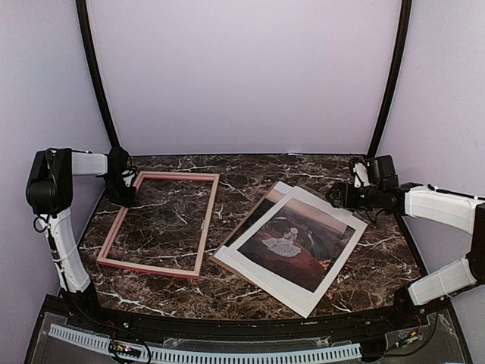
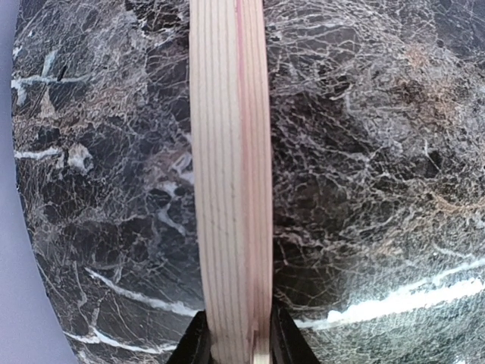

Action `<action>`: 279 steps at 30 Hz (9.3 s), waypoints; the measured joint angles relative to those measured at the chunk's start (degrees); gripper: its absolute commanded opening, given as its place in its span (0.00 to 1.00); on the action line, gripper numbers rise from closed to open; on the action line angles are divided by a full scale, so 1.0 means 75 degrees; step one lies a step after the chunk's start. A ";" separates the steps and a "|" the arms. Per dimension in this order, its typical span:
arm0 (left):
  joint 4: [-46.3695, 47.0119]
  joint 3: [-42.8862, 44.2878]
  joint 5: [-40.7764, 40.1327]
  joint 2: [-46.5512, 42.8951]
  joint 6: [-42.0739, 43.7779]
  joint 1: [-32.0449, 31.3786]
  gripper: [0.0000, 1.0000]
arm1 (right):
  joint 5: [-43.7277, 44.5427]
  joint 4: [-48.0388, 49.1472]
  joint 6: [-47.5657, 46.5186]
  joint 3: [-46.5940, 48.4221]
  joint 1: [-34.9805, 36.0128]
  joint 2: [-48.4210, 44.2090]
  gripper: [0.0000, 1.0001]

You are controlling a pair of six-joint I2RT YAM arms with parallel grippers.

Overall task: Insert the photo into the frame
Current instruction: Adjust the frame body at the center of the board, then pick up the glass panel from the mat board, then adjust the frame body at the center of the board, then place the glass panel in the frame body.

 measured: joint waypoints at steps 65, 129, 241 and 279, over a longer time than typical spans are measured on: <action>0.1629 0.3025 0.3564 0.2194 -0.3899 -0.6889 0.83 | -0.0015 -0.0122 0.2034 -0.2270 -0.1335 -0.0446 0.83; 0.2684 0.2448 0.5668 0.2270 -0.5817 -0.6575 0.35 | -0.1988 0.0935 0.1938 -0.3083 -0.1961 -0.0717 0.54; 0.0449 -0.0198 0.5942 -0.6312 -0.4505 -0.2777 0.00 | -0.0358 -0.1381 0.0128 0.4412 0.3899 0.5502 0.31; 0.2722 -0.3593 0.5718 -0.5820 -0.5794 -0.3844 0.00 | -0.1081 -0.1696 0.0047 0.2949 0.1705 0.3124 0.54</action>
